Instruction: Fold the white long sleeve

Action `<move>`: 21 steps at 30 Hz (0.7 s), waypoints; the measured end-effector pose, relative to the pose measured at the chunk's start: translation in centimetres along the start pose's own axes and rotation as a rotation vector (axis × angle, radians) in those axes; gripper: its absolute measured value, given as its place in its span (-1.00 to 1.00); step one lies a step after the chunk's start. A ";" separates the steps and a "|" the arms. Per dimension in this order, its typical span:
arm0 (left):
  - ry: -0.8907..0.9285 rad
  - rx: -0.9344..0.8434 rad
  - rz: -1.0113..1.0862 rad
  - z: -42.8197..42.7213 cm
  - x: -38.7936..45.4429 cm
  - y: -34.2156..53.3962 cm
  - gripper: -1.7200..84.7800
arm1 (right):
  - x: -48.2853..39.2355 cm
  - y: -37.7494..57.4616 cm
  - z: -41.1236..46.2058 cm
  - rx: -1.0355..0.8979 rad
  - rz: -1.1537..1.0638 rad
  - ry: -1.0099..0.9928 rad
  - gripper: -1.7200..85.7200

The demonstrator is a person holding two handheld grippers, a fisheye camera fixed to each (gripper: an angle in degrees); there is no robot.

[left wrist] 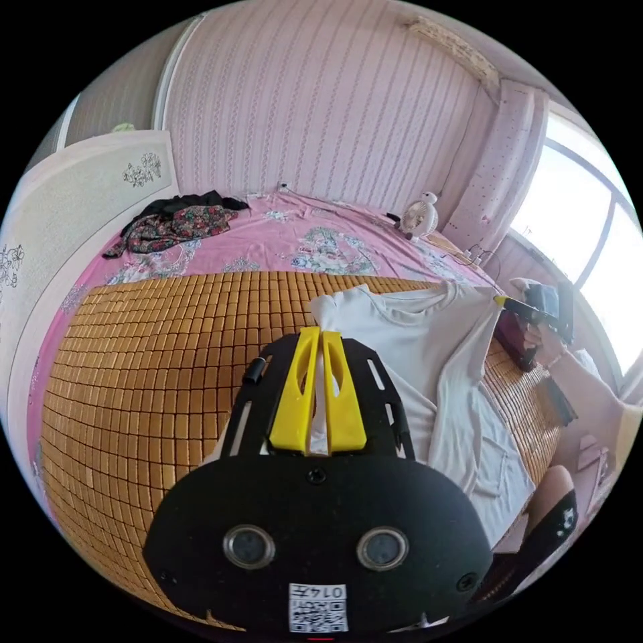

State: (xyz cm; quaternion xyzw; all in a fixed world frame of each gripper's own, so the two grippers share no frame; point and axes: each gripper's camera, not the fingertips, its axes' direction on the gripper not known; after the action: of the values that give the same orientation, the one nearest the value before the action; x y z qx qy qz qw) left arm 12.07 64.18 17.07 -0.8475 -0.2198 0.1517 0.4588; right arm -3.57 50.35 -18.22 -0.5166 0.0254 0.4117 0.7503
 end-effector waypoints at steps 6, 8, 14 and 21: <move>0.205 0.044 0.087 -10.9 2.9 9.4 -0.98 | -6.8 8.3 -12.2 0.033 -0.094 -0.098 -0.91; 0.285 -0.021 0.074 -13.9 4.0 15.5 -0.98 | -9.6 13.1 -15.0 -0.080 -0.142 -0.197 -0.86; 0.195 -0.179 -0.052 -17.9 6.8 28.6 -0.98 | -12.8 23.5 -15.4 -0.406 -0.104 -0.095 -0.79; 0.184 -0.169 0.053 -19.0 14.6 27.5 -0.98 | -18.9 20.7 -13.0 -0.400 -0.174 -0.078 -0.77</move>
State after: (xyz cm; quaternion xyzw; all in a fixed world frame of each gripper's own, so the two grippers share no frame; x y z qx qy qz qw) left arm 39.74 44.85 3.20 -0.8990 -0.1665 0.0661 0.3997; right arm -24.36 31.51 -31.15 -0.6392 -0.1304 0.3619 0.6659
